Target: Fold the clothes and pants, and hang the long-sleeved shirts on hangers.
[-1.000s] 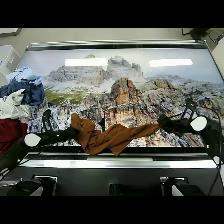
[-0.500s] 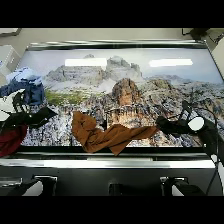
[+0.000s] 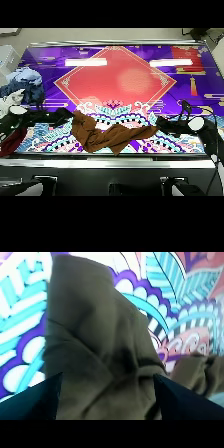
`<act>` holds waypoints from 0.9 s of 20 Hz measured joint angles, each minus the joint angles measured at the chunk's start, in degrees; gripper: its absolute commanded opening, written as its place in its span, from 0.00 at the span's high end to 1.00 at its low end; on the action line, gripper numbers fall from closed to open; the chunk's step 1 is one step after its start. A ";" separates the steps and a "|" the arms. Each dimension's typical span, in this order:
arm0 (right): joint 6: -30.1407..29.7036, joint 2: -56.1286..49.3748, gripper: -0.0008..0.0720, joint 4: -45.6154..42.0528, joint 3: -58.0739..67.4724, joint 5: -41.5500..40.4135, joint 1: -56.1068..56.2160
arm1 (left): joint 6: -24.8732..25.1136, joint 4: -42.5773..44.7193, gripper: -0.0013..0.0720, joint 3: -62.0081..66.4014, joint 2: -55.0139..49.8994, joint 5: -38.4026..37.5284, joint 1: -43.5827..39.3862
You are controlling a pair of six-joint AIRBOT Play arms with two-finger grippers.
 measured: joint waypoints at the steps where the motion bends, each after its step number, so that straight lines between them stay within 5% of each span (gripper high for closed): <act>1: 0.00 0.00 0.93 0.00 0.00 0.00 0.00 | 0.57 -0.04 0.16 0.00 -0.28 0.09 -2.01; 7: -0.02 0.00 0.93 -0.04 0.00 -0.02 0.00 | 0.59 6.95 0.20 0.00 -3.58 0.37 -11.32; 8: -0.04 0.00 0.93 -0.04 0.00 -0.02 0.00 | 0.26 7.56 0.46 0.00 -4.33 0.70 -12.15; 9: -0.04 0.00 0.93 -0.04 0.00 0.00 0.00 | 0.22 8.00 0.84 0.02 -5.01 0.96 -12.92; 10: -0.04 0.00 0.93 -0.04 0.00 -0.02 0.00 | 0.13 8.46 0.94 0.04 -5.55 0.98 -13.60; 18: -0.20 0.76 0.93 -6.86 16.06 -1.31 0.00 | 1.44 9.42 0.94 17.77 3.08 -2.10 -6.43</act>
